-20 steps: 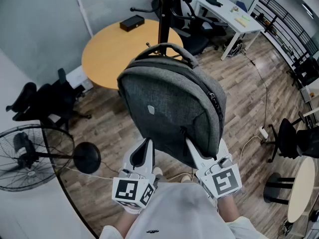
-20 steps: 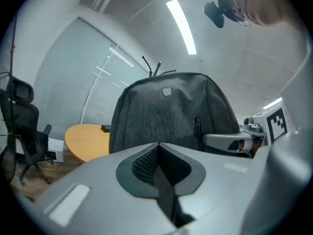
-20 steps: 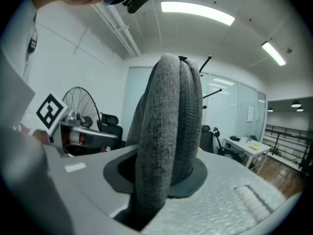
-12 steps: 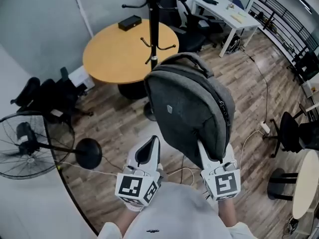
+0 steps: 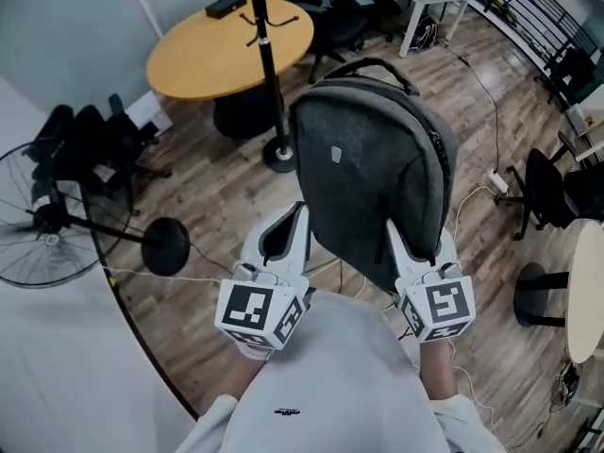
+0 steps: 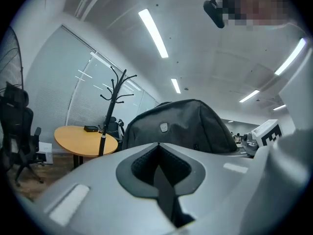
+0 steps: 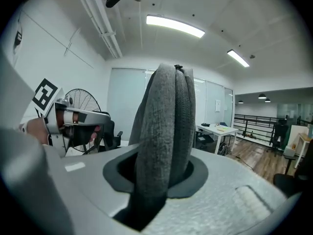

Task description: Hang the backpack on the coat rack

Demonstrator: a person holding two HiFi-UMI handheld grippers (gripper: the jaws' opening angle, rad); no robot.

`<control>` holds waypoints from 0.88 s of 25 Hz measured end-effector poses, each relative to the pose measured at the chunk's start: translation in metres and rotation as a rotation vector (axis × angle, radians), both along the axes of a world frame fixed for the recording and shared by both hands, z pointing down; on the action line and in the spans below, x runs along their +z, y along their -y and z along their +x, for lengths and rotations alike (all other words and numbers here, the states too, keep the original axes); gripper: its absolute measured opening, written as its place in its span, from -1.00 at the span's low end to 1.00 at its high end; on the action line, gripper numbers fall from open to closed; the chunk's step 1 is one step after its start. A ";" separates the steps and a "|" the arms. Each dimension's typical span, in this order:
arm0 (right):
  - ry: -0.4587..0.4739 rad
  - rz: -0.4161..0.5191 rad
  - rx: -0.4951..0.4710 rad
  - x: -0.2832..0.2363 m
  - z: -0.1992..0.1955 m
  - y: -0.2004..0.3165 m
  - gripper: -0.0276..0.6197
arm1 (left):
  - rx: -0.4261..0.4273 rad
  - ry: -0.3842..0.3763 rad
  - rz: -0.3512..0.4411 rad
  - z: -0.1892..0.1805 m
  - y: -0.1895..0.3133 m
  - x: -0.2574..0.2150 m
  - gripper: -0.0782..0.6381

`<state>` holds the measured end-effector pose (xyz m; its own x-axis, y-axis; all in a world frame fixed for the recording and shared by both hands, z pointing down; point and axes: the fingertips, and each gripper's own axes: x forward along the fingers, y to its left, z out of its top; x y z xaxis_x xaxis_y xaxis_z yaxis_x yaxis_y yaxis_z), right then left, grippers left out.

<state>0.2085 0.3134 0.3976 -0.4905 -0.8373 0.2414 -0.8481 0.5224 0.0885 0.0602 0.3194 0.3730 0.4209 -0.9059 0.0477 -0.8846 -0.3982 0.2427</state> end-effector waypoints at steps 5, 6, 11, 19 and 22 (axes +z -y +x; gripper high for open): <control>-0.035 0.026 0.045 0.008 0.003 -0.035 -0.57 | 0.016 -0.003 0.031 0.001 -0.026 0.003 -0.73; -0.032 0.028 0.057 0.009 0.001 -0.040 -0.58 | 0.024 0.001 0.029 -0.003 -0.030 0.004 -0.73; 0.012 0.027 0.116 0.005 -0.017 -0.052 -0.59 | 0.043 0.021 0.010 -0.034 -0.044 0.001 -0.73; 0.066 0.005 0.182 0.005 -0.044 -0.066 -0.59 | 0.064 0.029 0.005 -0.079 -0.061 0.003 -0.73; 0.055 0.004 0.213 0.005 -0.054 -0.070 -0.59 | 0.084 0.025 -0.002 -0.092 -0.064 0.005 -0.73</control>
<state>0.1546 0.3830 0.4027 -0.3143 -0.9244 0.2159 -0.9430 0.3302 0.0410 -0.0318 0.3838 0.3783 0.4941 -0.8673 0.0608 -0.8539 -0.4710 0.2214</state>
